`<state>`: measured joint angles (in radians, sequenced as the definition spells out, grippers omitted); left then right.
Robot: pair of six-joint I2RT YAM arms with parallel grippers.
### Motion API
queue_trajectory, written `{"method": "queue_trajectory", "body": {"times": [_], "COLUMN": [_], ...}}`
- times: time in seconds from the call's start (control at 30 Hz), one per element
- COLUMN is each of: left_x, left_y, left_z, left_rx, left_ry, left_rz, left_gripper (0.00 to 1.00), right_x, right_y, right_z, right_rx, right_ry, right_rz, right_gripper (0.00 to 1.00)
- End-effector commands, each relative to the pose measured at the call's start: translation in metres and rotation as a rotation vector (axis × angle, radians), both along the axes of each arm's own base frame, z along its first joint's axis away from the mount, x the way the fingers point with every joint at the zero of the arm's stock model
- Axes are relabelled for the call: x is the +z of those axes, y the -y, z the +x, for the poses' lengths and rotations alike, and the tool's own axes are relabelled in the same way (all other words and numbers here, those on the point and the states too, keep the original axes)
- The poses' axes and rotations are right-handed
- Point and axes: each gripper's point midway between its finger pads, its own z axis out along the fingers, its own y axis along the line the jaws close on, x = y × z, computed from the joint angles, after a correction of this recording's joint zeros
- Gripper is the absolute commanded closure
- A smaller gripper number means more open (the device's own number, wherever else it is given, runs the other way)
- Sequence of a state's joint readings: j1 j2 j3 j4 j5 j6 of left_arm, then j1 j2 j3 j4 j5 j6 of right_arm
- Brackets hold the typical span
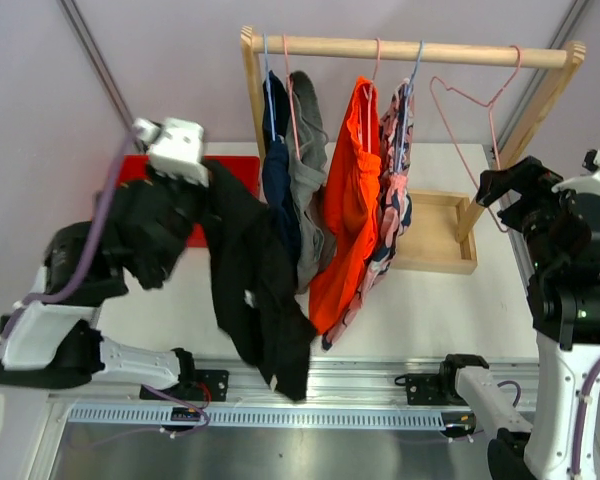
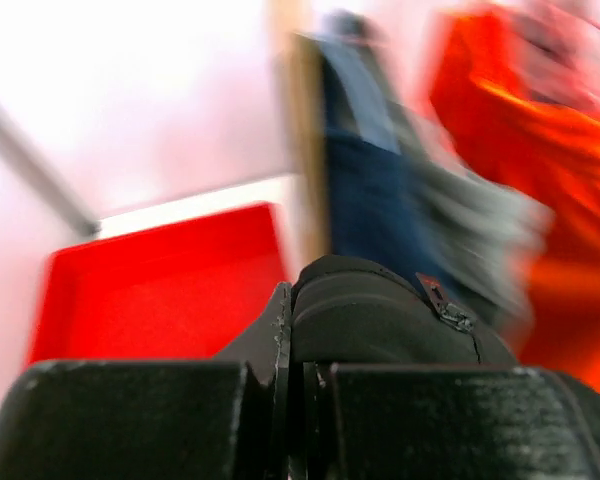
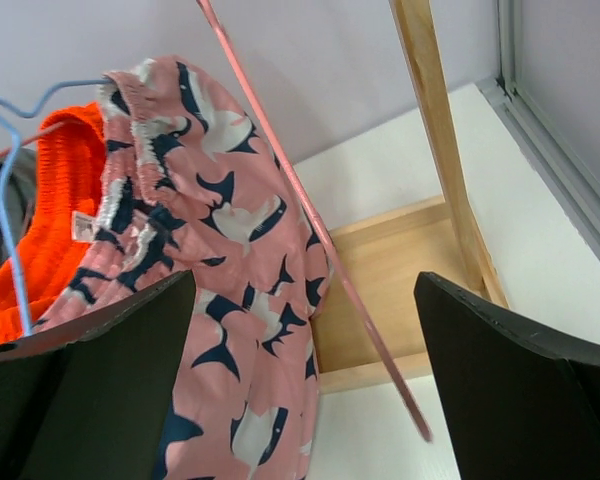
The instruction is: Remove the shorts from the hanger
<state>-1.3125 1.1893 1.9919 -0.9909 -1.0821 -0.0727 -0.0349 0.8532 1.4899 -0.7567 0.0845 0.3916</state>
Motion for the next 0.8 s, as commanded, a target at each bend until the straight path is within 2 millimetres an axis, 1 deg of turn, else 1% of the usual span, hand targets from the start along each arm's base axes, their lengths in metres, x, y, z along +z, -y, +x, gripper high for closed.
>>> {"method": "queue_trajectory", "body": {"times": [0.0, 0.03, 0.07, 0.1, 0.13, 0.17, 0.2, 0.23, 0.27, 0.3, 0.33, 0.37, 0.4, 0.43, 0.47, 0.5, 0.53, 0.57, 0.6, 0.63, 0.67, 0.7, 0.73, 0.77], "left_x": [0.044, 0.047, 0.042, 0.045, 0.05, 0.05, 0.069, 0.077, 0.081, 0.095, 0.106, 0.111, 0.114, 0.121, 0.123, 0.126, 0.127, 0.136, 0.13, 0.132, 0.142, 0.139, 0.138, 0.133], "left_y": [-0.052, -0.058, -0.069, -0.07, -0.076, -0.091, -0.095, -0.1, -0.11, -0.11, -0.112, -0.116, -0.114, -0.116, -0.12, -0.117, -0.118, -0.125, -0.125, -0.139, -0.14, -0.145, -0.161, -0.16], "left_z": [0.028, 0.034, 0.051, 0.058, 0.063, 0.075, 0.073, 0.076, 0.081, 0.088, 0.088, 0.094, 0.106, 0.109, 0.118, 0.131, 0.138, 0.144, 0.161, 0.168, 0.171, 0.18, 0.184, 0.192], "left_rx": [0.094, 0.118, 0.192, 0.184, 0.203, 0.267, 0.248, 0.259, 0.292, 0.304, 0.31, 0.336, 0.351, 0.358, 0.372, 0.379, 0.388, 0.412, 0.426, 0.462, 0.442, 0.443, 0.47, 0.441], "left_ry": [0.126, 0.129, 0.112, 0.114, 0.124, 0.12, 0.163, 0.179, 0.187, 0.227, 0.258, 0.271, 0.276, 0.296, 0.302, 0.321, 0.332, 0.37, 0.362, 0.375, 0.412, 0.408, 0.41, 0.395], "left_rz": [-0.043, -0.03, 0.011, 0.012, 0.001, -0.008, -0.051, -0.08, -0.084, -0.1, -0.112, -0.118, -0.123, -0.142, -0.15, -0.156, -0.158, -0.162, -0.147, -0.155, -0.177, -0.187, -0.22, -0.222], "left_gripper": [1.0, 1.0, 1.0, 1.0, 1.0, 1.0, 1.0, 1.0, 1.0, 1.0, 1.0, 1.0, 1.0, 1.0, 1.0, 1.0, 1.0, 1.0, 1.0, 1.0, 1.0, 1.0, 1.0, 1.0], "right_x": [-0.007, -0.005, -0.005, -0.004, -0.008, -0.007, -0.008, -0.011, -0.012, -0.013, -0.014, -0.017, -0.017, -0.017, -0.017, -0.019, -0.02, -0.022, -0.022, -0.023, -0.024, -0.025, -0.026, -0.026], "right_y": [-0.005, -0.005, -0.006, -0.007, -0.008, -0.01, -0.012, -0.013, -0.014, -0.014, -0.014, -0.016, -0.02, -0.021, -0.023, -0.023, -0.024, -0.025, -0.024, -0.025, -0.026, -0.026, -0.025, -0.026], "right_z": [-0.009, -0.014, -0.017, -0.019, -0.019, -0.024, -0.024, -0.024, -0.024, -0.024, -0.023, -0.023, -0.022, -0.021, -0.02, -0.019, -0.019, -0.019, -0.019, -0.019, -0.019, -0.019, -0.018, -0.019], "right_rx": [0.028, 0.027, 0.031, 0.033, 0.04, 0.05, 0.056, 0.063, 0.067, 0.068, 0.067, 0.078, 0.097, 0.102, 0.112, 0.117, 0.122, 0.123, 0.119, 0.125, 0.127, 0.128, 0.124, 0.126], "right_ry": [-0.023, -0.011, -0.006, 0.004, 0.001, 0.013, 0.014, 0.01, 0.007, 0.007, 0.007, 0.003, 0.006, 0.008, 0.008, 0.003, 0.001, -0.005, -0.003, -0.007, -0.008, -0.009, -0.014, -0.015], "right_rz": [-0.002, -0.004, 0.001, 0.007, 0.012, 0.02, 0.024, 0.028, 0.032, 0.032, 0.034, 0.041, 0.048, 0.05, 0.051, 0.052, 0.052, 0.051, 0.048, 0.045, 0.044, 0.037, 0.033, 0.029], "right_gripper": [0.01, 0.0, 0.0, 0.0, 0.01, 0.01, 0.01, 0.01, 0.01, 0.01, 0.01, 0.01, 0.01, 0.01, 0.01, 0.01, 0.01, 0.01, 0.01, 0.01, 0.01, 0.0, 0.01, 0.01]}}
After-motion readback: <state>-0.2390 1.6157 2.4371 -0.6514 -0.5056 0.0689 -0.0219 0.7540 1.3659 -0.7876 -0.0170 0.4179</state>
